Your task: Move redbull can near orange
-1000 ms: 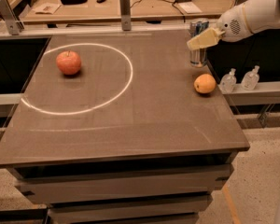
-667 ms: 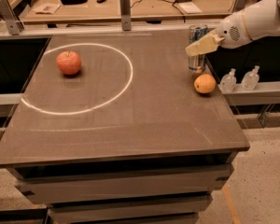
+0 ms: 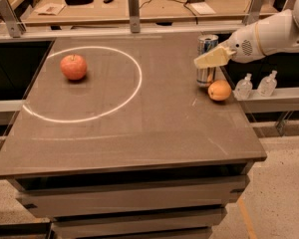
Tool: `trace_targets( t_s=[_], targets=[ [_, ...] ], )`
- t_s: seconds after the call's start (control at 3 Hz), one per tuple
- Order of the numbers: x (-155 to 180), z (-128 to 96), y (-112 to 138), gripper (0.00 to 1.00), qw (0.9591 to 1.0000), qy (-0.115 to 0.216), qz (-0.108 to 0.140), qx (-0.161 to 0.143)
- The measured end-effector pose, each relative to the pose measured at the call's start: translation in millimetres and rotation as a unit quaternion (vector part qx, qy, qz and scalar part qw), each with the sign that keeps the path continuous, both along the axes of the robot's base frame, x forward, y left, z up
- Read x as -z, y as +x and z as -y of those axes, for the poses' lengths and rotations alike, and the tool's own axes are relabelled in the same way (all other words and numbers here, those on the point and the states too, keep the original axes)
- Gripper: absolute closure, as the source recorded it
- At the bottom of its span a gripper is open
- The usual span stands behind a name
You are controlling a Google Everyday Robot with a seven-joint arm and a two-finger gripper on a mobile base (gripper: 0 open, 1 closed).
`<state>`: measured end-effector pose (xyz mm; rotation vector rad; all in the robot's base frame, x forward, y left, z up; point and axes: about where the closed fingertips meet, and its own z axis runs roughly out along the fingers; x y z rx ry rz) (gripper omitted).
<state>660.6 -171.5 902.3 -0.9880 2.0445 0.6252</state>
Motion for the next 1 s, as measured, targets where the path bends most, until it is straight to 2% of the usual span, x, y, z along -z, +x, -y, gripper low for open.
trace_targets(
  t_s=[0.33,0.67,1.0],
  targets=[
    [6,-8,-5,0.83,0.9998,0.012,0.013,0.000],
    [13,-9,-5,0.60,0.9999,0.014,0.005,0.006],
    [18,-12,-2,0.36,0.9998,0.010,-0.015,0.003]
  ],
)
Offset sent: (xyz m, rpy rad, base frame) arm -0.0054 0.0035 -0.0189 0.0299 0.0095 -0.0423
